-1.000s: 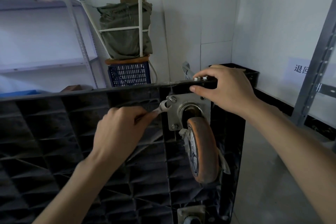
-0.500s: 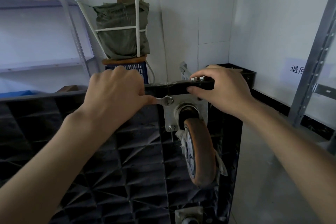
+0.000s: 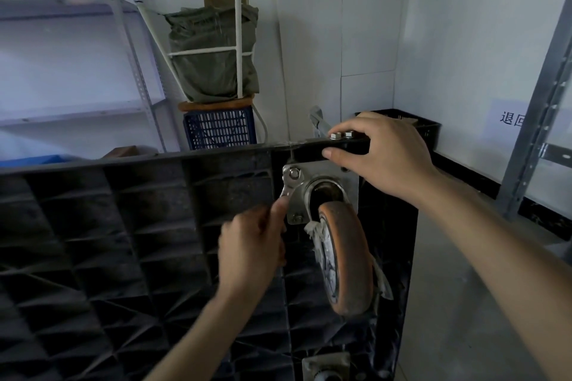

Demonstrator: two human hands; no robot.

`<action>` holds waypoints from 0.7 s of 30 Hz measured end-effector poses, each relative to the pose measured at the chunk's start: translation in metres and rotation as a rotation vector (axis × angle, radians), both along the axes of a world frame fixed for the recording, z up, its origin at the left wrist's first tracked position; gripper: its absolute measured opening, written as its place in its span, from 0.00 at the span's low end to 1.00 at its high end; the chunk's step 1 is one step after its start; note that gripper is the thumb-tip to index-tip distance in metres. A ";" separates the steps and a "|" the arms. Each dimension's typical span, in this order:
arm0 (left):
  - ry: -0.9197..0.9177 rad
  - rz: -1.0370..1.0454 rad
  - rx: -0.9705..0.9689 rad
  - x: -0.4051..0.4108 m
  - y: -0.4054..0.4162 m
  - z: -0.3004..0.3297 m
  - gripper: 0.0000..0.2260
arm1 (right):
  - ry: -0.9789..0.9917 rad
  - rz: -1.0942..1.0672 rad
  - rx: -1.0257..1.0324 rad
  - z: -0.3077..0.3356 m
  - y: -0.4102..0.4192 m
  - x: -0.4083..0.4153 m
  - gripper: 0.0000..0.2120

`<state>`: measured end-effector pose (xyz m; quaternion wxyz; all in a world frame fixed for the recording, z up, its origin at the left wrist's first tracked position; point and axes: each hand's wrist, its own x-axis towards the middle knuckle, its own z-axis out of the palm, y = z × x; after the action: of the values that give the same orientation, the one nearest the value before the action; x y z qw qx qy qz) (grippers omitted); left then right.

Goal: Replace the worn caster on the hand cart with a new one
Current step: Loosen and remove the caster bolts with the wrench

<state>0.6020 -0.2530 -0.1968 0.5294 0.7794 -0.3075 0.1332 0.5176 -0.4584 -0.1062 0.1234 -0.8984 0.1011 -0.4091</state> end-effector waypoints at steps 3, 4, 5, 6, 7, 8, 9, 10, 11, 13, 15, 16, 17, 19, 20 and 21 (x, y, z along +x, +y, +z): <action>0.237 -0.095 -0.186 -0.016 -0.018 -0.009 0.24 | 0.000 0.007 -0.001 0.000 0.000 0.000 0.15; 0.324 -0.122 -0.228 -0.018 -0.022 -0.010 0.25 | 0.000 0.010 0.003 0.000 0.000 0.000 0.15; 0.402 -0.146 -0.260 -0.019 -0.025 -0.011 0.25 | 0.001 0.013 0.007 0.000 0.000 0.000 0.15; 0.461 -0.165 -0.289 -0.021 -0.027 -0.011 0.25 | 0.001 0.015 0.008 0.000 0.000 0.000 0.15; 0.484 -0.175 -0.312 -0.023 -0.028 -0.011 0.24 | 0.001 0.015 0.008 0.000 0.000 0.000 0.15; 0.464 -0.173 -0.324 -0.023 -0.027 -0.012 0.24 | 0.001 0.016 0.009 0.000 0.000 0.000 0.15; 0.411 -0.158 -0.322 -0.024 -0.024 -0.012 0.24 | 0.000 0.016 0.014 0.000 0.000 0.000 0.15; 0.346 -0.135 -0.312 -0.024 -0.020 -0.012 0.23 | -0.003 0.018 0.019 -0.001 0.000 0.000 0.15; 0.288 -0.117 -0.294 -0.023 -0.015 -0.013 0.23 | -0.006 0.019 0.023 -0.001 0.000 0.000 0.15; 0.200 -0.092 -0.245 -0.017 -0.004 -0.015 0.22 | -0.008 0.017 0.021 -0.001 0.000 0.000 0.14; 0.116 -0.053 -0.173 -0.008 0.006 -0.012 0.23 | -0.005 0.014 0.016 -0.001 0.000 0.000 0.14; 0.069 -0.031 -0.130 -0.003 0.011 -0.008 0.23 | -0.003 0.012 0.014 -0.001 0.000 0.000 0.14; 0.011 -0.004 -0.078 0.002 0.017 -0.002 0.23 | -0.001 0.009 0.013 -0.001 0.000 0.000 0.15; -0.134 0.069 0.042 0.011 0.027 0.012 0.22 | 0.002 0.008 0.012 -0.001 0.000 0.000 0.15; -0.201 0.103 0.094 0.015 0.032 0.021 0.21 | 0.003 0.008 0.013 0.000 0.000 0.000 0.15; -0.260 0.131 0.146 0.018 0.036 0.029 0.20 | 0.003 0.009 0.014 0.000 0.000 0.000 0.15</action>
<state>0.6204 -0.2168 -0.1676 0.4171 0.8104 -0.3309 0.2445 0.5178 -0.4587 -0.1064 0.1311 -0.8986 0.1002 -0.4065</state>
